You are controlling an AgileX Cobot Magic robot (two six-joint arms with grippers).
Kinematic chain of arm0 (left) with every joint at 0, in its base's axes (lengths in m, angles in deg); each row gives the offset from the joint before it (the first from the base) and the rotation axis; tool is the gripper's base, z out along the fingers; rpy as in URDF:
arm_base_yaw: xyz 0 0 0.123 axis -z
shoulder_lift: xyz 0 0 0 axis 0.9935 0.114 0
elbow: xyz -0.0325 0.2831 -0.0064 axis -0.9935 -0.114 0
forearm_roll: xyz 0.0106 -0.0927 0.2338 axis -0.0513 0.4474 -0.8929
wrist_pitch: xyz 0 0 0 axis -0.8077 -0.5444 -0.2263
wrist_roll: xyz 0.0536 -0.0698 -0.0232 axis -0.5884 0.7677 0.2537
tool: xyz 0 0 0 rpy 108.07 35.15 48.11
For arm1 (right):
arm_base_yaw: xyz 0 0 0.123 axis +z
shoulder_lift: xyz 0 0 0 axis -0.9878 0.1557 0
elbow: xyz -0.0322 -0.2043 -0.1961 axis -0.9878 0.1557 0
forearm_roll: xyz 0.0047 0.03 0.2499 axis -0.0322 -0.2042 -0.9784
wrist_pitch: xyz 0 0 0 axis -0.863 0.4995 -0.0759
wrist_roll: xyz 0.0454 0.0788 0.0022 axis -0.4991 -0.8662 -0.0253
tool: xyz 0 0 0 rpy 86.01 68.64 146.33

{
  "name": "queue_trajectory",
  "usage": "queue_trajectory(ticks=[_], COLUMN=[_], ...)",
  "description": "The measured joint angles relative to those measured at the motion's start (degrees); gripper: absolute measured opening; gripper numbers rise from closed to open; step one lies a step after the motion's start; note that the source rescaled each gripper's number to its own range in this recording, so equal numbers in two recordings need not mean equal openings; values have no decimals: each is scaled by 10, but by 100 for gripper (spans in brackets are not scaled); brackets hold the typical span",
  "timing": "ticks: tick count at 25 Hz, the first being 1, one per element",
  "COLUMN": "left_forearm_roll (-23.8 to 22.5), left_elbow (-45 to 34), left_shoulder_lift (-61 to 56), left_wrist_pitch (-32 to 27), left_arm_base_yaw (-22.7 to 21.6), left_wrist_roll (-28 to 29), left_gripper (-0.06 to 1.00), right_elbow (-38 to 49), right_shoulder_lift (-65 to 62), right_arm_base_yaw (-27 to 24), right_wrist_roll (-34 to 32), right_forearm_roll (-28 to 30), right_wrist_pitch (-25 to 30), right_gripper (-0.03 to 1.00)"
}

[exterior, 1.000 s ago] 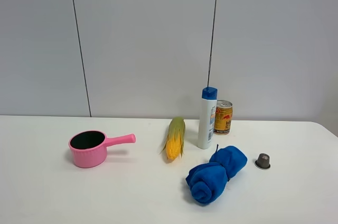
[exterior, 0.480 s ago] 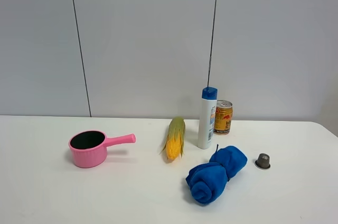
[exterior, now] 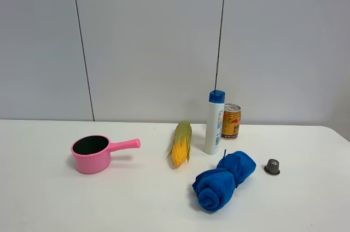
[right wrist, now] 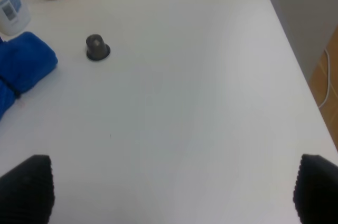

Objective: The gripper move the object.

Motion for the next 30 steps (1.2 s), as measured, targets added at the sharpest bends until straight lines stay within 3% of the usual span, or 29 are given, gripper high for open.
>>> queue_trajectory(ticks=[30], left_forearm_roll=[0], left_elbow=[0], left_shoulder_lift=[0], left_wrist_pitch=[0], left_arm_base_yaw=[0], left_wrist_roll=[0], left_gripper=[100], right_elbow=[0], right_shoulder_lift=[-1], right_arm_base_yaw=[0], right_wrist_roll=[0], right_forearm_roll=[0], right_wrist_pitch=[0], right_gripper=[99])
